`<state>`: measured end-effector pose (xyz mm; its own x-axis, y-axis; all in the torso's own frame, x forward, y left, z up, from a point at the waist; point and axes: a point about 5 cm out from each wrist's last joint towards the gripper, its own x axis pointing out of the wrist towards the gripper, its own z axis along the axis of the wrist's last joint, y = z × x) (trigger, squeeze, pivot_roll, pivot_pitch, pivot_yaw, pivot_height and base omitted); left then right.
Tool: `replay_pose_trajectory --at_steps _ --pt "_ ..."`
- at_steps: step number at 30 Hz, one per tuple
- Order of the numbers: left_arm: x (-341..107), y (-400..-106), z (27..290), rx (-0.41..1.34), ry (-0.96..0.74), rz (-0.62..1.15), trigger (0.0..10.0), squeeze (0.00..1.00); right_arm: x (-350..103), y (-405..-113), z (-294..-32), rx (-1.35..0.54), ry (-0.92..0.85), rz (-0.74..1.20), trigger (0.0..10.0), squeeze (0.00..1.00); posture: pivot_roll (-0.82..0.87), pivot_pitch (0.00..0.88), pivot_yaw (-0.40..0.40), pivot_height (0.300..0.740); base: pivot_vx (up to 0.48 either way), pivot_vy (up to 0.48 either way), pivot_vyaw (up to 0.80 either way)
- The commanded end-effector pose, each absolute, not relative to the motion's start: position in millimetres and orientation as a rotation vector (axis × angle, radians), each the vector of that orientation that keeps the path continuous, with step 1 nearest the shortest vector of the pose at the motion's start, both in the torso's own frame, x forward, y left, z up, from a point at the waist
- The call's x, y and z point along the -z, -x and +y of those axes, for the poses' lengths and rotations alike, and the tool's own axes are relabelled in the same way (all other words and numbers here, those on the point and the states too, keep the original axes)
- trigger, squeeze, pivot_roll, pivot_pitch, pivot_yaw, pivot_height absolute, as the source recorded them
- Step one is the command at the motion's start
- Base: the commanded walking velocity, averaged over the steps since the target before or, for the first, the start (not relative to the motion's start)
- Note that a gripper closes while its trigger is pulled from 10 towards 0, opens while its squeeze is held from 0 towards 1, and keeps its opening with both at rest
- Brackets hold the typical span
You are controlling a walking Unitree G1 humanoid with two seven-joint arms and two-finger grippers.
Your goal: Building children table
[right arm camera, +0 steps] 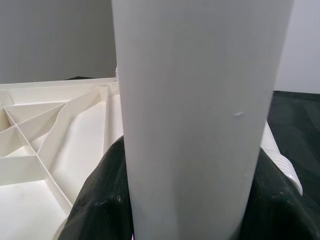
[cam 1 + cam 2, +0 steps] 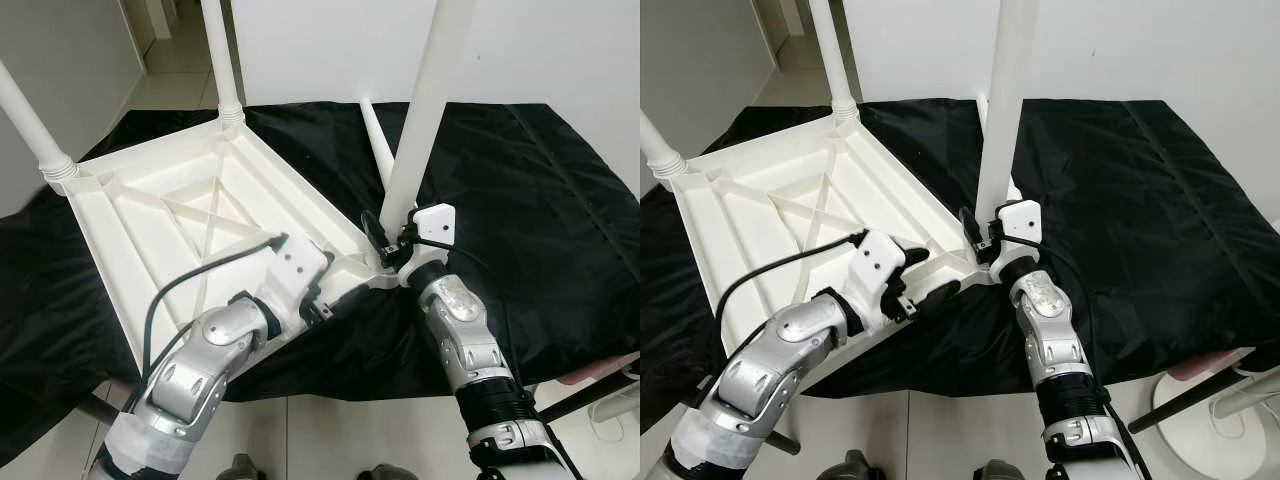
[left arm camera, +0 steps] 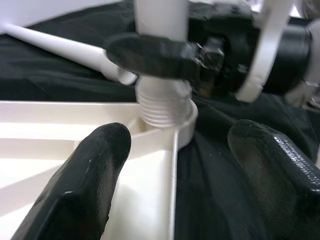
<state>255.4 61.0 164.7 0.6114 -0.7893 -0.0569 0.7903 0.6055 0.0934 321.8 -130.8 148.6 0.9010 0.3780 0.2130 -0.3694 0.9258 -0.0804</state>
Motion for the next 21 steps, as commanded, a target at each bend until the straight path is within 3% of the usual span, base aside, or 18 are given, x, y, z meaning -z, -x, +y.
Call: replay_pose_trajectory --at_steps 1,12,21 --pt "-166.7 -255.5 61.4 0.921 -0.111 0.013 10.0 0.00 -140.4 -320.6 -132.8 -0.387 0.035 -0.195 10.0 0.00 -0.03 0.000 0.024 0.740 0.000 0.000 0.00" --pt "-171.6 -252.1 64.1 0.913 -0.124 0.020 10.0 0.00 -124.5 -311.7 -142.8 -0.420 0.126 -0.157 10.0 0.00 -0.02 0.000 0.037 0.740 0.000 0.000 0.00" --pt "-173.7 -249.5 65.5 0.920 -0.125 0.027 10.0 0.00 -119.0 -310.8 -150.1 -0.380 0.064 -0.135 10.0 0.00 -0.01 0.000 0.042 0.740 0.000 0.000 0.00"
